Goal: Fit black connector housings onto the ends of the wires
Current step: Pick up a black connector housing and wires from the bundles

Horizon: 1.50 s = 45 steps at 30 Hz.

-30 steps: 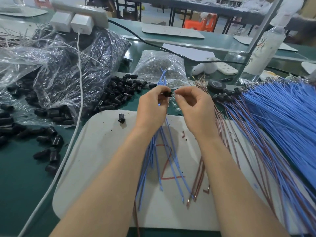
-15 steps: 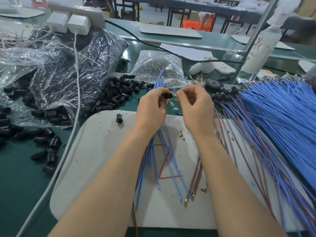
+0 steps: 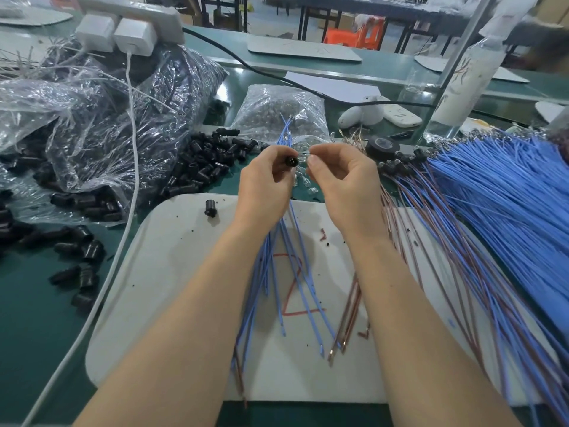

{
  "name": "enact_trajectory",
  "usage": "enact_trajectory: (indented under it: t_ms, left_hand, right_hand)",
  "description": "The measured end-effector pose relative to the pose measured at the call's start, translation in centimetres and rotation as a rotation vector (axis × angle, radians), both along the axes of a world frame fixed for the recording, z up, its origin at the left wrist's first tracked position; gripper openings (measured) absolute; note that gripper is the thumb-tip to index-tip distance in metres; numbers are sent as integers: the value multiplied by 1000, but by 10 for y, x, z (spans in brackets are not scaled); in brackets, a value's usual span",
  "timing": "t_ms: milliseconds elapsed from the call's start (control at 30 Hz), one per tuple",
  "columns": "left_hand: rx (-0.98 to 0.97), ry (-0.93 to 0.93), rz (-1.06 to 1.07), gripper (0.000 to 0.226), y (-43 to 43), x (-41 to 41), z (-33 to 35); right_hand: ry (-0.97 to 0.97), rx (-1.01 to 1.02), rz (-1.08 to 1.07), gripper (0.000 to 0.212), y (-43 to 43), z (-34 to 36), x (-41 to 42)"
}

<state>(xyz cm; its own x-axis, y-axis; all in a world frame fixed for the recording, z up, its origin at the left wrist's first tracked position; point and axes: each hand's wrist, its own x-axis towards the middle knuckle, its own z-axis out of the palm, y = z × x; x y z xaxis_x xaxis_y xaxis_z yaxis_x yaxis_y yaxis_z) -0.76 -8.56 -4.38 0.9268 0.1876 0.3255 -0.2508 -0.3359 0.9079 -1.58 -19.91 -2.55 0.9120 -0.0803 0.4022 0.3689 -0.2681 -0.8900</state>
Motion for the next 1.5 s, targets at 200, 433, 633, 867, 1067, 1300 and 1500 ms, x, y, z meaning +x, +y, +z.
enact_trajectory:
  t_ms: [200,433,633,867,1067,1300,1500]
  left_hand:
    - [22,14,-27,24,-1,-1,1]
    - [162,-22,-24,29,-4,-1,-1]
    - [365,-104,-16,31,-3,-2,-1]
    - [465,-126,67,24,-2,-2,-1]
    - [544,-94,51,23,-1,0,-4]
    - [533,-93,-20,24,-3,-3,-1]
    - [535,-37,-60,25,-4,-3,0]
  right_hand:
    - [-113,-171,-62,11,3,-1,-2]
    - [-178,-276,-130,11,1,-4,0]
    - [-154,-297,-149,12,-4,-3,2]
    - [-17,-243,-127,9,-13,0,7]
    - [0,-256,-116,10,-17,-1,9]
    - [49,-171,-96,14,-20,-6,14]
    - [86,-107,-79,12,-21,-9,15]
